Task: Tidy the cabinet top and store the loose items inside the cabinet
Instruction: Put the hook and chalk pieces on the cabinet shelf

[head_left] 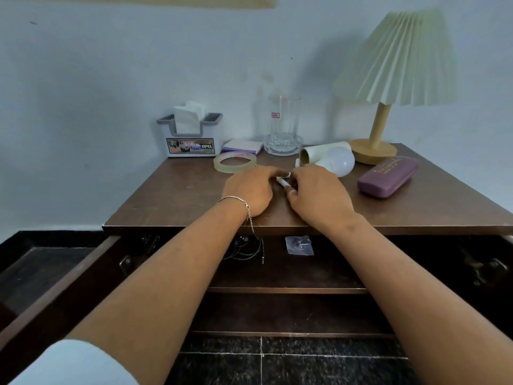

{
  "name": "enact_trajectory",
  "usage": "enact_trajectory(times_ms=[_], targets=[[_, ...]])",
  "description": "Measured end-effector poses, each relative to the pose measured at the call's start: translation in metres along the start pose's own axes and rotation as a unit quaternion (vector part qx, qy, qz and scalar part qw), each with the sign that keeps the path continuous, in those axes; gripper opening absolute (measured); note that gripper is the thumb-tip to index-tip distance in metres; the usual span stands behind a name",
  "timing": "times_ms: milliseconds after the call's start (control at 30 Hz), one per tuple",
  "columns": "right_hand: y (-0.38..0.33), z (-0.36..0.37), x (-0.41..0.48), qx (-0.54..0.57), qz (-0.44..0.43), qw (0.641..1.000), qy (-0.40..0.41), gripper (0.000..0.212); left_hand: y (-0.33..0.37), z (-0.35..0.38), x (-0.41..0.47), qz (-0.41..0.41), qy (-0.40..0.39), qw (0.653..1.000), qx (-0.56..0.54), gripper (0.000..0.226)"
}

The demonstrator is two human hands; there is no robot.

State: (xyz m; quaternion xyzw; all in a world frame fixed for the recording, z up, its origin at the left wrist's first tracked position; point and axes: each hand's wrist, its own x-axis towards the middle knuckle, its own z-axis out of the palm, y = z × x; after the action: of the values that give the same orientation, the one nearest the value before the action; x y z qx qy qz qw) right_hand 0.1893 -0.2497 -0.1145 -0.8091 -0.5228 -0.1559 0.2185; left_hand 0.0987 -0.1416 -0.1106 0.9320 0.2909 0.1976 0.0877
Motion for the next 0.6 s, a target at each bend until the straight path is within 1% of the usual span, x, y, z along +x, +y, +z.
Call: enact_trajectory(times_ms=[67,200,267,367,433,500,600], targets=[[0.002,0.001,0.0,0.01,0.005,1.0,0.008,0.02,-0.001,0.0,0.003,-0.01,0.014,1.0,-0.02,0.044],[0.003,-0.001,-0.005,0.038,0.017,0.999,0.026,0.014,-0.004,0.001,0.007,-0.027,0.037,0.998,-0.053,0.025],[0.003,-0.002,-0.01,0.042,0.014,0.998,0.043,0.014,-0.005,0.001,0.006,-0.039,0.048,0.996,-0.064,0.021],[0.009,-0.005,-0.021,0.06,0.021,0.995,0.08,0.015,-0.005,0.002,0.008,-0.054,0.063,0.995,-0.049,0.022],[0.013,-0.009,-0.031,0.108,0.036,0.987,0.112,0.014,-0.005,0.004,0.009,-0.053,0.067,0.996,-0.018,0.026],[0.015,-0.014,-0.039,0.171,0.059,0.975,0.126,0.011,-0.004,0.004,0.01,-0.055,0.066,0.996,0.003,0.029],[0.016,-0.018,-0.052,0.233,0.085,0.958,0.147,0.007,-0.005,0.003,0.009,-0.069,0.065,0.995,-0.014,0.029]])
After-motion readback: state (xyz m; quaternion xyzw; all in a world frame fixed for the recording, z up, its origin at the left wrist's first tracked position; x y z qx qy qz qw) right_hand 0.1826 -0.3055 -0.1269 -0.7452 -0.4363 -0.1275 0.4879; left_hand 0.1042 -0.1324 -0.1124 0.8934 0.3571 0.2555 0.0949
